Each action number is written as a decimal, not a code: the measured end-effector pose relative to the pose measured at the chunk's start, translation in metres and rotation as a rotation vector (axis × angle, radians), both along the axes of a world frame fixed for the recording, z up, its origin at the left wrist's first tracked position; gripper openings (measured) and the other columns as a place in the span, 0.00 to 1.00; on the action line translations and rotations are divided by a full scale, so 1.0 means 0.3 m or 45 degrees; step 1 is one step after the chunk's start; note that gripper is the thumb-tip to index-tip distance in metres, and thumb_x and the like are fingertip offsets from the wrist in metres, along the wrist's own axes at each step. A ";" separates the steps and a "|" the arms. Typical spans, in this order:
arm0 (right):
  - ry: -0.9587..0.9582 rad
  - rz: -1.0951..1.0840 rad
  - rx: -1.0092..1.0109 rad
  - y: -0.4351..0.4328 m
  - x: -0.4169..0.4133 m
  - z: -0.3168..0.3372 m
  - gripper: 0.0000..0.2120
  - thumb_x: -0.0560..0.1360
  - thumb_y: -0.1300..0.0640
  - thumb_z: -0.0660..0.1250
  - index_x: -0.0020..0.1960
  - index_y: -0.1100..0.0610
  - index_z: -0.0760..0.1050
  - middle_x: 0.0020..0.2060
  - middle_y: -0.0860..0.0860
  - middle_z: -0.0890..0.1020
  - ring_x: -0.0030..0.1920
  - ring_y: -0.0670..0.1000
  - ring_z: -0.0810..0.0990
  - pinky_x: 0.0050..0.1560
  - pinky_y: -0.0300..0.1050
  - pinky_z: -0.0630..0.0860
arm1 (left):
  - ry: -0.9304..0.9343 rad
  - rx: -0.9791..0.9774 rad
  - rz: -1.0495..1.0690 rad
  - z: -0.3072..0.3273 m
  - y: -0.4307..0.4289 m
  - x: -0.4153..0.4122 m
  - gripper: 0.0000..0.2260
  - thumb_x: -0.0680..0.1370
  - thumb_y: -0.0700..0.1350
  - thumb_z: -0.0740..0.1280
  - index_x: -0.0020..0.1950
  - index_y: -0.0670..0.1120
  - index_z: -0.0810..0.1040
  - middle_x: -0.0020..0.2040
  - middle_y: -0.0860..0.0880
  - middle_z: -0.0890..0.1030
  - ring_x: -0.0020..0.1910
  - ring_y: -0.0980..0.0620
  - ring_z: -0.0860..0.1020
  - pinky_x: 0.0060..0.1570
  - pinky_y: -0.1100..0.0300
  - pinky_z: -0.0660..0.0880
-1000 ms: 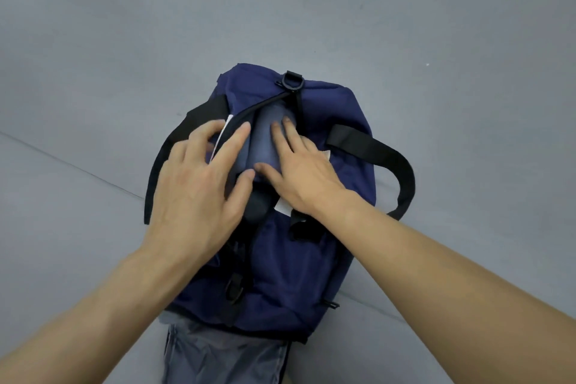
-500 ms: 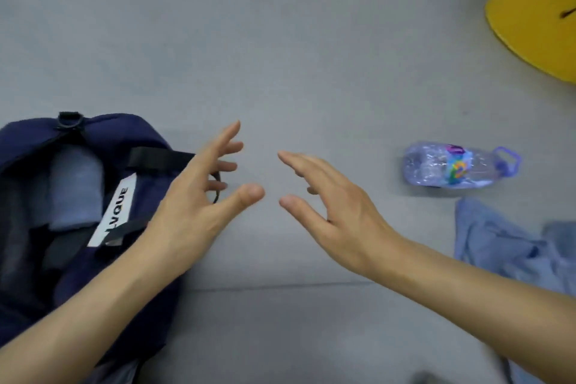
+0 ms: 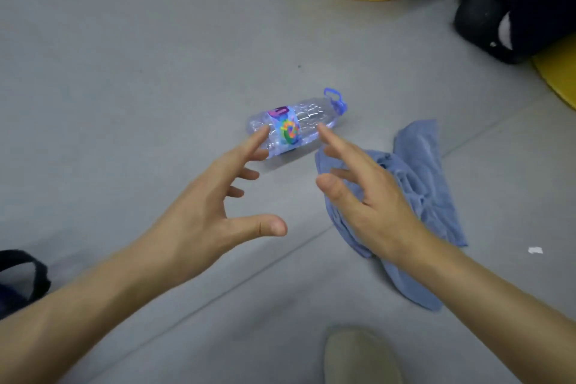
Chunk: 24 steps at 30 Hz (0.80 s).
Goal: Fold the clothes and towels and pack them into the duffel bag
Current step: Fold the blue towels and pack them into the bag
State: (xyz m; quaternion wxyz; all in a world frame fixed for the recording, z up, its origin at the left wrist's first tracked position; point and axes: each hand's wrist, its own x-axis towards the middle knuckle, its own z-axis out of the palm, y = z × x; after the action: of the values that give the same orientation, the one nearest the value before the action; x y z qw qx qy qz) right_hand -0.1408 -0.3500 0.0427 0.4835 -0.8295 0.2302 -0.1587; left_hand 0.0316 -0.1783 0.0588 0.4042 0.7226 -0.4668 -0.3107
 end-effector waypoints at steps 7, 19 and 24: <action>0.119 -0.135 -0.009 -0.109 -0.210 -0.168 0.34 0.77 0.30 0.56 0.80 0.40 0.56 0.75 0.31 0.62 0.75 0.35 0.60 0.76 0.43 0.61 | -0.008 0.064 -0.178 -0.146 -0.306 -0.172 0.47 0.66 0.65 0.76 0.78 0.70 0.52 0.71 0.66 0.68 0.66 0.65 0.70 0.63 0.67 0.68; 0.508 -0.171 -0.522 -0.260 -0.470 -0.514 0.35 0.79 0.35 0.58 0.81 0.46 0.55 0.81 0.50 0.54 0.81 0.51 0.51 0.77 0.58 0.58 | -0.254 0.328 -0.449 -0.473 -0.525 -0.377 0.41 0.79 0.43 0.70 0.81 0.61 0.47 0.75 0.56 0.67 0.72 0.55 0.68 0.64 0.63 0.67; 0.575 -0.203 -0.581 -0.289 -0.469 -0.590 0.23 0.78 0.48 0.59 0.72 0.49 0.73 0.72 0.55 0.72 0.71 0.60 0.71 0.59 0.62 0.75 | -0.389 0.472 -0.504 -0.520 -0.558 -0.382 0.34 0.79 0.37 0.66 0.81 0.55 0.56 0.79 0.52 0.63 0.75 0.50 0.65 0.69 0.61 0.63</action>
State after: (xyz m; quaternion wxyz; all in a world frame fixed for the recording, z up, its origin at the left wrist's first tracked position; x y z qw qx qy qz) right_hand -0.2814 -0.4367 -0.1344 0.2081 -0.9100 0.3542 -0.0557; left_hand -0.0829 -0.3457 -0.0974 0.1223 0.7173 -0.5894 -0.3509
